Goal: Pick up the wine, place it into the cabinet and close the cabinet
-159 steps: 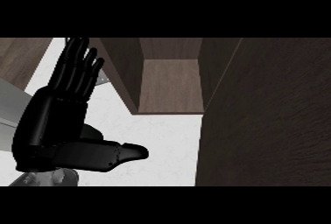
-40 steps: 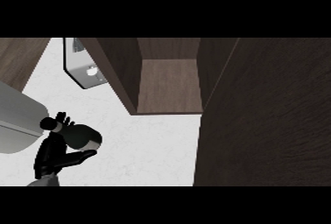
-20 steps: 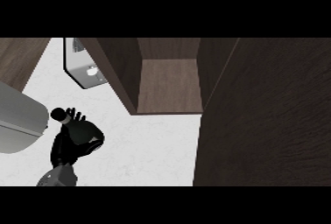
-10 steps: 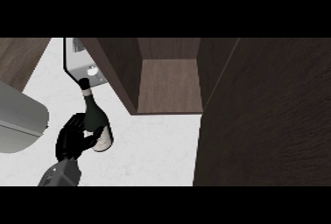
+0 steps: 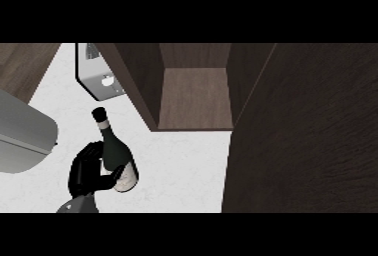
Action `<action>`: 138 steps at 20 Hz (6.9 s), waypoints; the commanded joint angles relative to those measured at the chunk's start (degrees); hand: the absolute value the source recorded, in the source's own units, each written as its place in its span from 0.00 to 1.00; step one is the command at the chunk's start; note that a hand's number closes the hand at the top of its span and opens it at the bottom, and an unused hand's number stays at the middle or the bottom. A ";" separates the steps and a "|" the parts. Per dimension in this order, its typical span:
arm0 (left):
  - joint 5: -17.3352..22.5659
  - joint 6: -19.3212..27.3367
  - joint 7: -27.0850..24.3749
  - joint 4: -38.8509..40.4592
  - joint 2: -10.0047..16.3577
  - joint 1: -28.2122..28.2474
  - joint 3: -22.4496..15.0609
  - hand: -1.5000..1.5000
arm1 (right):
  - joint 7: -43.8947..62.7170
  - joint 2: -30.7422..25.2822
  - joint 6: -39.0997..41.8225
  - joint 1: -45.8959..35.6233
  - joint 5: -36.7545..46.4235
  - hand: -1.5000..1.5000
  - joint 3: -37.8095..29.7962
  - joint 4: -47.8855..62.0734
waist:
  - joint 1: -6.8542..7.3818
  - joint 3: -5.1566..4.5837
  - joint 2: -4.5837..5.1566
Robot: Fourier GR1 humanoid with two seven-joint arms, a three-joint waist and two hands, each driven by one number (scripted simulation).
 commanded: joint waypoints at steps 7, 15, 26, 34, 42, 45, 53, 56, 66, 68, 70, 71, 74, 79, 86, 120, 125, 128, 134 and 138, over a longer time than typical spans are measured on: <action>5.49 -5.06 3.71 -19.89 -1.99 9.61 -8.84 1.00 | 2.53 -1.48 1.12 3.54 -3.42 0.00 -2.16 -10.84 | 0.23 0.05 0.01; 8.04 7.48 12.60 -36.25 -2.02 13.70 -22.75 1.00 | 4.86 -1.52 0.63 4.53 -4.33 0.00 -1.34 -13.96 | -0.13 0.04 -0.10; 6.18 30.63 29.82 -49.72 -2.03 2.29 -34.79 1.00 | 0.90 -0.20 2.56 5.98 -3.89 0.00 -1.03 -10.97 | -0.75 0.06 0.05; 10.16 42.15 28.80 -35.85 -2.03 -11.95 -37.80 1.00 | 1.65 0.96 1.60 4.33 -2.17 0.00 -0.73 -10.47 | -1.35 -0.02 0.36; 11.34 43.45 26.09 -25.81 -2.03 -16.34 -37.08 1.00 | 1.34 -0.86 5.10 2.91 -9.63 0.00 -8.31 -9.49 | -1.14 0.01 0.52; 12.40 46.36 24.15 -22.30 -2.03 -17.85 -38.80 1.00 | 4.26 0.82 3.39 4.05 -6.88 0.00 -4.53 -11.52 | -1.51 -0.03 0.42; 20.92 50.60 17.08 -14.55 -2.03 -21.25 -45.26 1.00 | 3.96 0.39 4.79 3.91 -8.20 0.00 -6.58 -11.79 | -1.74 -0.04 0.47; 25.26 44.72 9.49 -8.28 -2.03 -20.14 -43.36 1.00 | 3.10 0.37 5.76 3.49 -9.68 0.00 -7.94 -10.51 | -1.81 -0.06 0.65; 36.66 43.42 4.94 2.48 -2.03 -27.32 -42.69 1.00 | 1.19 2.17 6.05 5.78 -6.64 0.00 -4.81 -9.79 | -2.21 -0.06 0.63; 33.88 39.75 6.55 6.43 -2.03 -30.12 -38.70 1.00 | 4.21 1.79 5.34 4.71 -7.95 0.00 -6.78 -11.01 | -1.50 -0.05 0.60; 38.08 42.33 6.46 7.11 -2.03 -32.42 -40.88 1.00 | 3.45 1.73 6.31 3.25 -8.03 0.00 -6.14 -9.55 | -2.07 -0.07 0.70; 37.67 44.86 8.36 4.53 -2.03 -31.60 -42.87 1.00 | 4.13 0.91 6.73 3.56 -10.64 0.00 -8.62 -11.82 | -2.01 -0.03 0.51; 39.22 45.61 8.44 3.97 -2.03 -32.69 -43.92 1.00 | -0.04 1.13 8.41 7.96 -10.21 0.00 -8.65 -10.46 | -1.67 0.01 0.38; 40.11 42.04 6.73 15.89 -2.03 -41.78 -37.14 1.00 | 0.40 3.08 7.62 4.56 -6.98 0.00 -5.76 -6.93 | -2.09 -0.04 0.80; 37.64 41.88 7.38 22.52 -1.60 -48.79 -34.00 1.00 | -0.65 2.96 8.83 5.83 -8.40 0.00 -6.88 -7.60 | -1.90 -0.03 0.84; 26.60 43.56 3.37 40.04 4.52 -55.51 -34.66 0.00 | -1.62 3.39 11.90 8.98 -8.21 0.00 -5.36 -9.93 | -3.23 -0.09 1.34; 25.69 42.54 2.17 37.87 1.29 -56.85 -34.29 0.00 | -1.08 4.82 10.70 7.35 -6.62 0.00 -4.47 -7.51 | -1.62 -0.05 0.79; 26.61 40.85 -0.06 35.84 -0.75 -55.33 -33.01 0.00 | -2.07 3.60 11.94 9.75 -9.60 0.00 -7.38 -9.66 | -1.62 0.00 0.55; 26.49 36.34 -1.84 30.63 0.88 -52.50 -32.25 0.00 | -0.39 4.38 10.71 11.46 -7.93 0.00 -5.62 -11.83 | -0.51 -0.03 0.12; 26.12 36.62 -0.41 23.62 -0.44 -48.86 -32.78 0.00 | -0.48 5.14 9.69 9.48 -5.66 0.00 -4.75 -9.47 | 0.61 -0.02 -0.19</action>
